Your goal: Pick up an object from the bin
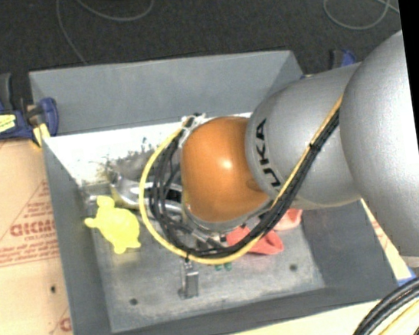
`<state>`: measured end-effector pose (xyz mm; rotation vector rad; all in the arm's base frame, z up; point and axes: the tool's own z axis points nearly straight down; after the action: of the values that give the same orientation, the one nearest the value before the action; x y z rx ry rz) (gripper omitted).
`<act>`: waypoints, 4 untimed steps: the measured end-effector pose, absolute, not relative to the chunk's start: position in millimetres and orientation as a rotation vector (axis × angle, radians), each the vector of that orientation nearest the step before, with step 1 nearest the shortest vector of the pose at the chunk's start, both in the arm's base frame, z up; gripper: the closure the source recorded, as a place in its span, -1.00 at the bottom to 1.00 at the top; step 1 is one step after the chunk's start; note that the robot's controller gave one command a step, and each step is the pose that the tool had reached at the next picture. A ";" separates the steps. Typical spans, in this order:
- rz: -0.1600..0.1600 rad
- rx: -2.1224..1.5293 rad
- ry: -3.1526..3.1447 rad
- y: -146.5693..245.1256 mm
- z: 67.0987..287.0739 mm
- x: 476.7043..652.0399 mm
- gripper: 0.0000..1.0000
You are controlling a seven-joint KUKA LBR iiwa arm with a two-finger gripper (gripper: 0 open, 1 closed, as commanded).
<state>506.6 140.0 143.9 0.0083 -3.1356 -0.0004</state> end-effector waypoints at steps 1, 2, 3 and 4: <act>-0.003 0.002 -3.143 139.5 148.4 508.5 -1.00; -0.001 0.002 -3.141 140.1 148.9 509.8 -1.00; -0.005 -0.020 -3.149 156.6 162.7 549.1 -1.00; -0.006 -0.056 -3.143 162.3 153.1 567.6 -1.00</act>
Offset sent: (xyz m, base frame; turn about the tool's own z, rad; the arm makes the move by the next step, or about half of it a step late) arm 0.0991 0.0557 0.0393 -0.0047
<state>567.6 162.3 153.1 -0.0555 -3.1433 -0.0061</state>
